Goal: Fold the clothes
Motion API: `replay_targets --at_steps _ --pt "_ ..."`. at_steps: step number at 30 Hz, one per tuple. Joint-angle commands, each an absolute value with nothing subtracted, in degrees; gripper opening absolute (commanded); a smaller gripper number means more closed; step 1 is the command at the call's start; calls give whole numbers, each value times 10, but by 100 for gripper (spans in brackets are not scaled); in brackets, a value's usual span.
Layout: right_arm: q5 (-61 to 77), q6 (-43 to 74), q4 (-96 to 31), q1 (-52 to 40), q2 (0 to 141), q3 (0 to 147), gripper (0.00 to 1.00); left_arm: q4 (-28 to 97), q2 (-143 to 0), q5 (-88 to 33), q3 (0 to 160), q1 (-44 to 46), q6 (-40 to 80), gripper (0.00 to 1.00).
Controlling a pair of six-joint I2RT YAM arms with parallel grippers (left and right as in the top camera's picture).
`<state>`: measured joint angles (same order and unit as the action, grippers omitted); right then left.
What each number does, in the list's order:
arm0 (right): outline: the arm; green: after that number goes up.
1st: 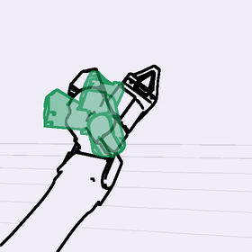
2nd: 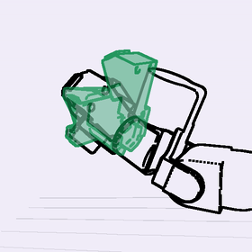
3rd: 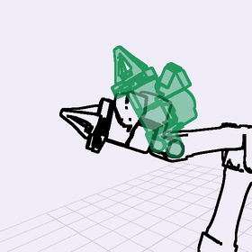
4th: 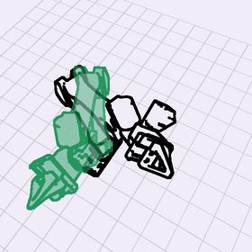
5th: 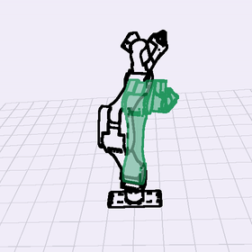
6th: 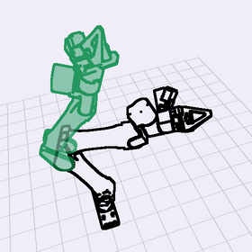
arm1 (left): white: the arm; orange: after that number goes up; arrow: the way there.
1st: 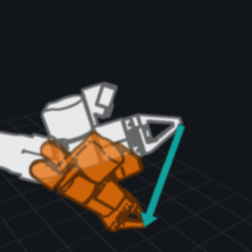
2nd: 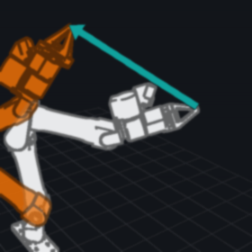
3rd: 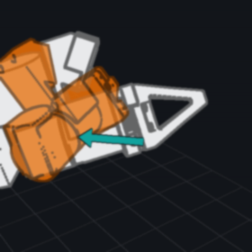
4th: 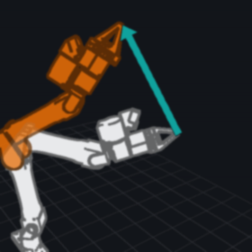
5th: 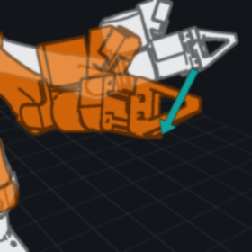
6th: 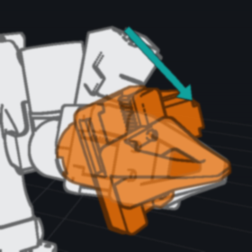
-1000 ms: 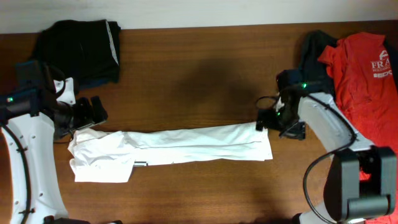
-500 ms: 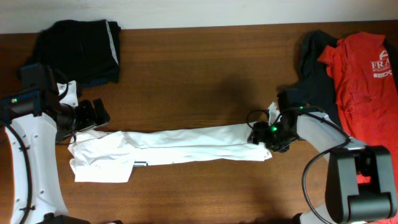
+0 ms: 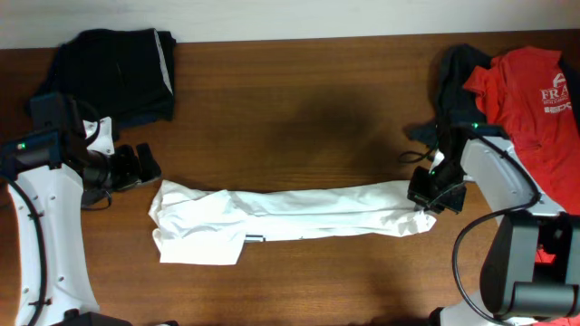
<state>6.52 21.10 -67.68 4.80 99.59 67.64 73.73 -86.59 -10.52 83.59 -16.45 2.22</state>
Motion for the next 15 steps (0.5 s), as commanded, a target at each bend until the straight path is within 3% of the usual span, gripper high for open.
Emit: replay_targets --at_steps 1,5,15 --pt "35 220 -686 4 984 692 4 736 -867 -116 833 -162 23 99" --pt "90 220 -653 -108 985 692 4 725 -867 -127 833 -162 24 99" --pt "161 252 -533 -286 985 692 4 712 -867 -127 824 -162 23 99"
